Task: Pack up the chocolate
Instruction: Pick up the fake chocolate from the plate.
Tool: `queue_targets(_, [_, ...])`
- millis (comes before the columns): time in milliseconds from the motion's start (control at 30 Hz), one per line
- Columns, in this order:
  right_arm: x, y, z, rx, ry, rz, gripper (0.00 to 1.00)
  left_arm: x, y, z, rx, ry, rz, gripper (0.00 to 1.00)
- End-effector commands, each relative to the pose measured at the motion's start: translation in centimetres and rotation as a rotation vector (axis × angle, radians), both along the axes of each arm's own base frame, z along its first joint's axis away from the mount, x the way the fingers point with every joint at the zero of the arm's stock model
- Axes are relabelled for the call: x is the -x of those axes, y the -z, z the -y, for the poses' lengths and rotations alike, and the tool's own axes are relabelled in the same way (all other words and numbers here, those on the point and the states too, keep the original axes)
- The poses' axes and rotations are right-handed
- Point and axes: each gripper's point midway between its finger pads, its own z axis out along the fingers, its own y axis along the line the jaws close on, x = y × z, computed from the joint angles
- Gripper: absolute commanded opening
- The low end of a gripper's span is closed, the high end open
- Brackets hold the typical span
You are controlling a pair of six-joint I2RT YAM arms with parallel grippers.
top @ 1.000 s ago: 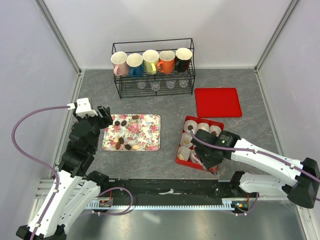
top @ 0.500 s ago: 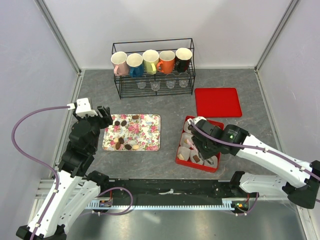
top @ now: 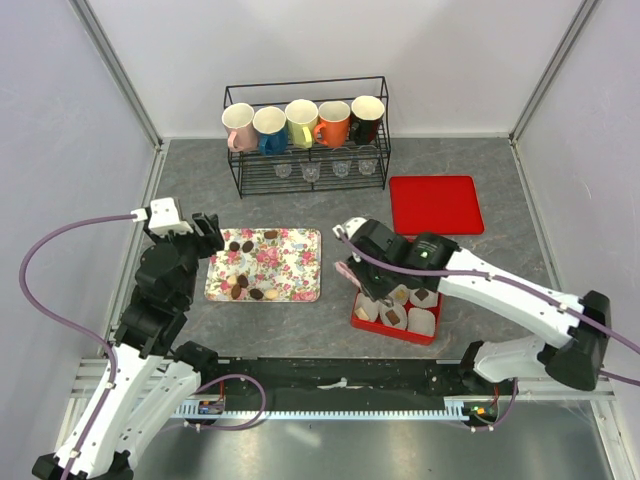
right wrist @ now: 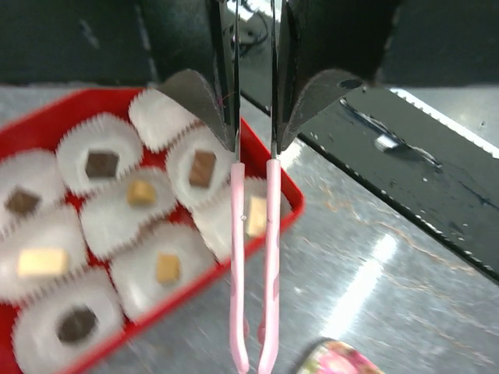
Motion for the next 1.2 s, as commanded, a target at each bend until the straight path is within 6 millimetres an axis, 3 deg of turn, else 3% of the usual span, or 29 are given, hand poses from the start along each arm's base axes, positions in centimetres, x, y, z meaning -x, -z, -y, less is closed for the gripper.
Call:
queue_targets(0, [-1.8, -1.4, -5.3, -0.096, -0.163, 0.073, 0.31, 0.0, -0.9, -0.2, 0.041, -0.017, 0.039, 0.72])
queue_targets(333, [-3.0, 1.0, -12.7, -0.119, -0.411, 0.088, 0.31, 0.6, -1.6, -1.3, 0.049, -0.058, 0.07, 0.72])
queue_targets(600, [-3.4, 2.7, -16.4, -0.105, -0.553, 0.106, 0.31, 1.0, -2.1, -2.0, 0.059, -0.082, 0.095, 0.72])
queue_targets(900, [-4.3, 5.0, -18.6, -0.076, -0.605, 0.1, 0.32, 0.9, -2.1, -2.1, 0.063, -0.081, 0.093, 0.72])
queue_targets(1167, [-4.0, 6.4, -17.4, -0.011, -0.623, 0.072, 0.36, 1.0, -2.1, -2.0, 0.064, -0.074, 0.093, 0.72])
